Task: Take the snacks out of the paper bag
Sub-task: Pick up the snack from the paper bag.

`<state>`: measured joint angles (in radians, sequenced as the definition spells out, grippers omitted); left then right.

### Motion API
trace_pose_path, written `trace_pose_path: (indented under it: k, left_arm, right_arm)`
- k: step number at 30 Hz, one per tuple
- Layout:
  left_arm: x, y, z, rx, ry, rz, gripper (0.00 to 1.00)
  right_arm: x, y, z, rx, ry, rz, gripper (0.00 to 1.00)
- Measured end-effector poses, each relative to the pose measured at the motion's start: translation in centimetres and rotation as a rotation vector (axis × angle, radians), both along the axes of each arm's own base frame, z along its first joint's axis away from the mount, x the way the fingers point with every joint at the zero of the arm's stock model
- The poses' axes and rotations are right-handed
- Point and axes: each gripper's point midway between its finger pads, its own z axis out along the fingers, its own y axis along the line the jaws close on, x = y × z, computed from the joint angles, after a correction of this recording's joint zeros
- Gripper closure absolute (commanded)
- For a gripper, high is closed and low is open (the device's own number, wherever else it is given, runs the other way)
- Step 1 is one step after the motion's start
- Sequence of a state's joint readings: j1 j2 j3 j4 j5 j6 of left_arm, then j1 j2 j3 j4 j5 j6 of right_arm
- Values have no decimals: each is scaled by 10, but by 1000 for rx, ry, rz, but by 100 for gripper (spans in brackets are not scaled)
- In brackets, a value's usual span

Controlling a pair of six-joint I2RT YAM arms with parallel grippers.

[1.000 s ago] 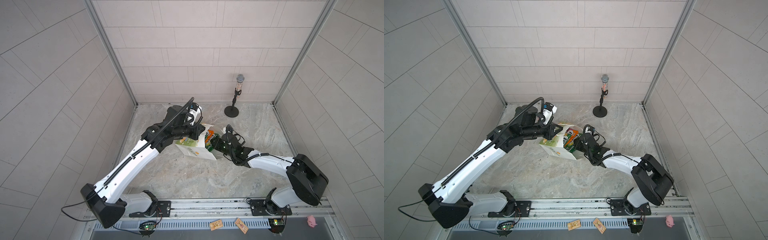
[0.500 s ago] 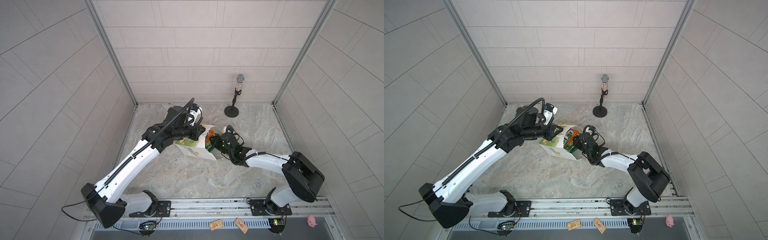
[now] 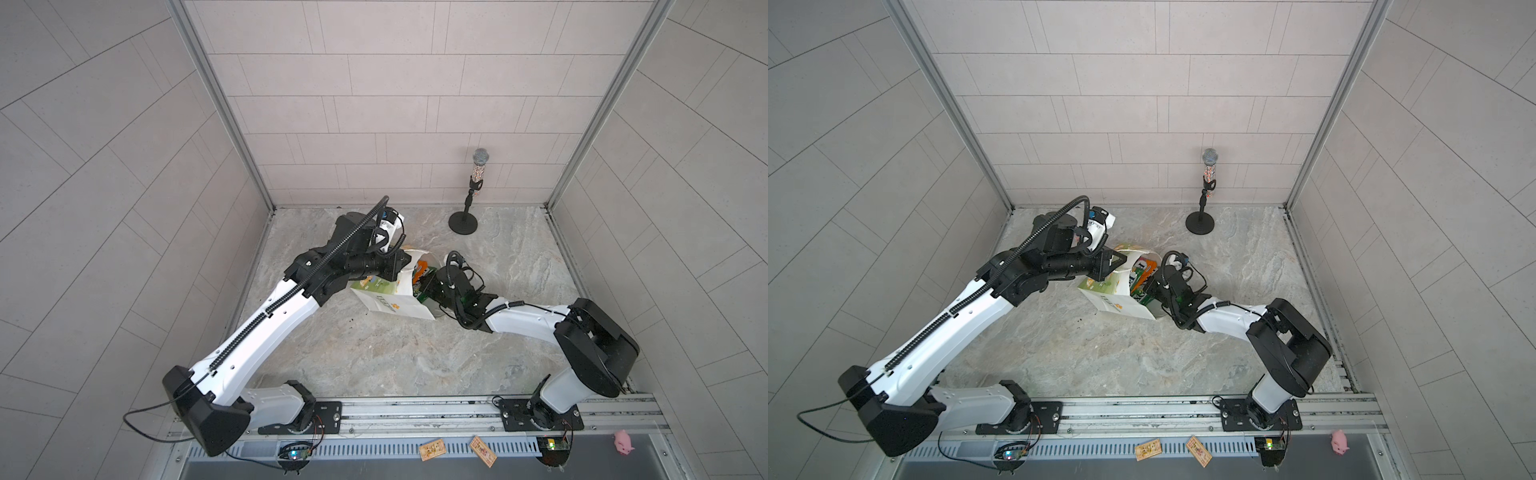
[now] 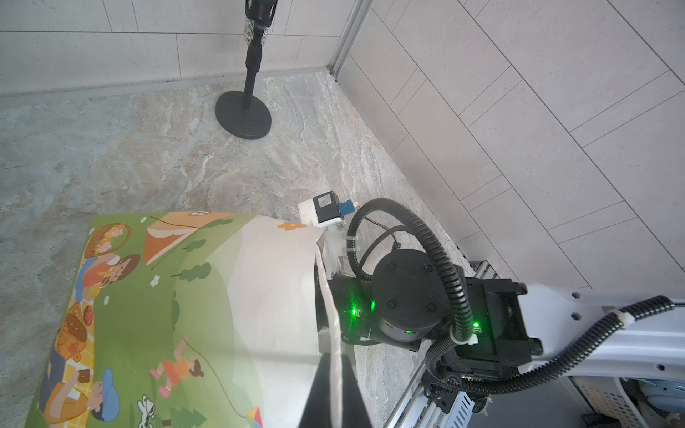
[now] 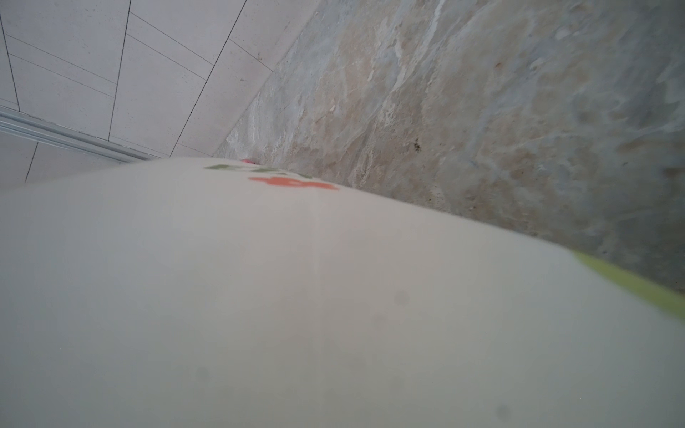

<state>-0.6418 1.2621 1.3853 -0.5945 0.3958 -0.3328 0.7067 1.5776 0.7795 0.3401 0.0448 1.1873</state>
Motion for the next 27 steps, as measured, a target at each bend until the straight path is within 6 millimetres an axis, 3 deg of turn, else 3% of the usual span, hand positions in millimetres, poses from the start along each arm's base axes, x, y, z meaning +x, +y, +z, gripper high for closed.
trace_pose_path:
  k: [4,11,21,27]
  left_arm:
    - [0,2,1,1,-7,7,100]
    - [2,9,6,9,-35,44,100]
    - [7,14,1,28,-39,79,100]
    - [9,14,2,22,-39,93,100]
  right_arm:
    - [-4,-3,9,-39,-11,26,100]
    - [-14,-10,49,-93,-90,85,100]
    - [-12,-11,64,-124,-106,184,100]
    - [-16,-10,95,-108,-160,245,100]
